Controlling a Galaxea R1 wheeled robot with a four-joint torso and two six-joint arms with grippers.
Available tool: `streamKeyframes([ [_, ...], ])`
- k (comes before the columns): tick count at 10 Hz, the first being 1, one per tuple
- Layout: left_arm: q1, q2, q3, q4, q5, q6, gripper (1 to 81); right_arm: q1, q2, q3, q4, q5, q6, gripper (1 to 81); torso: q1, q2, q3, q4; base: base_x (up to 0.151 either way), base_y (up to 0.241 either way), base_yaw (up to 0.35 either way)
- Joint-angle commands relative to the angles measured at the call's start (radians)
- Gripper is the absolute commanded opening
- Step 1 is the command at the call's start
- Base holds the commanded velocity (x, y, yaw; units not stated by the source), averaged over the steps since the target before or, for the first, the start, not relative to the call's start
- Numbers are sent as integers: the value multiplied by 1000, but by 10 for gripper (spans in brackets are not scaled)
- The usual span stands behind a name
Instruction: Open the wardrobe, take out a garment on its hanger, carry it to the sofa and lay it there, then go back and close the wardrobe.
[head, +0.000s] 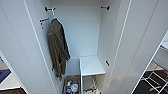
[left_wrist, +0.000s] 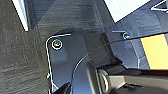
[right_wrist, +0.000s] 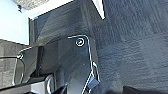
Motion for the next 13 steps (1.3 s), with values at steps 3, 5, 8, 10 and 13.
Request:
streamKeyframes([
  [3,-186,-553,409,-10,-156,-143,811,259,-262,126,15,65,79,811,0,0,0,0,0,0,0],
  [5,-231,-640,403,-7,-159,-246,811,344,-294,103,13,54,124,811,0,0,0,0,0,0,0],
  [8,-288,-708,303,-7,-224,-485,811,439,-305,3,13,49,225,811,1,0,0,0,0,0,0],
  [10,-358,-748,213,-4,-230,-658,811,525,-311,-56,12,25,295,811,1,0,-1,0,0,0,0],
  [13,-519,-783,165,16,-213,-801,811,684,-334,-84,11,-26,423,811,2,1,-1,0,0,0,0],
])
